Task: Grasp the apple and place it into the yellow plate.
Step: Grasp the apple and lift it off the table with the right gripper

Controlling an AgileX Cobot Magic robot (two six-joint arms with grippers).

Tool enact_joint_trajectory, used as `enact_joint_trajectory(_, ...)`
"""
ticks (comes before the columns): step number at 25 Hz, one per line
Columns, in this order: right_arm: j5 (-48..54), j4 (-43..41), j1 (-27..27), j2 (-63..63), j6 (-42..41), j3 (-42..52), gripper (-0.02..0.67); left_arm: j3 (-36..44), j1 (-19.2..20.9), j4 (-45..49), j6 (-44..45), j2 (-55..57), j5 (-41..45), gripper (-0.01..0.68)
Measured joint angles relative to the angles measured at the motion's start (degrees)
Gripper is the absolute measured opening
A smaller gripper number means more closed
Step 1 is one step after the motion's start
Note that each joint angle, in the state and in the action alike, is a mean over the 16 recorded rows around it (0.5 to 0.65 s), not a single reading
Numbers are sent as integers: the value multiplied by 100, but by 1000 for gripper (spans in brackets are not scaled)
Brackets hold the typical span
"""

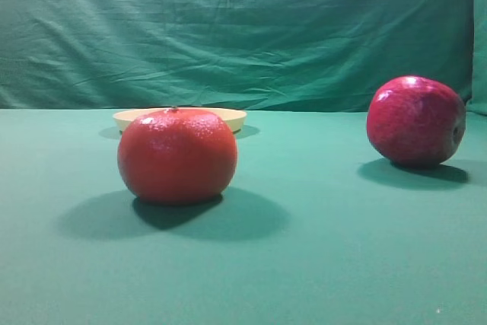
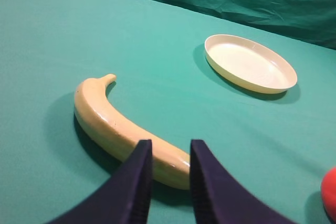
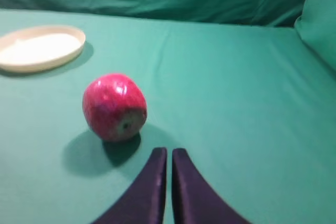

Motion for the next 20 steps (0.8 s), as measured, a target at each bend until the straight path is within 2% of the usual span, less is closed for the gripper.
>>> enact_joint_trajectory(7, 558, 125, 0, 950, -292, -941, 0, 0, 0, 0, 0, 0, 0, 157)
enact_joint_trajectory(20, 1792, 188, 0, 3920, -1233, -2736, 0, 0, 0, 0, 0, 0, 0, 157)
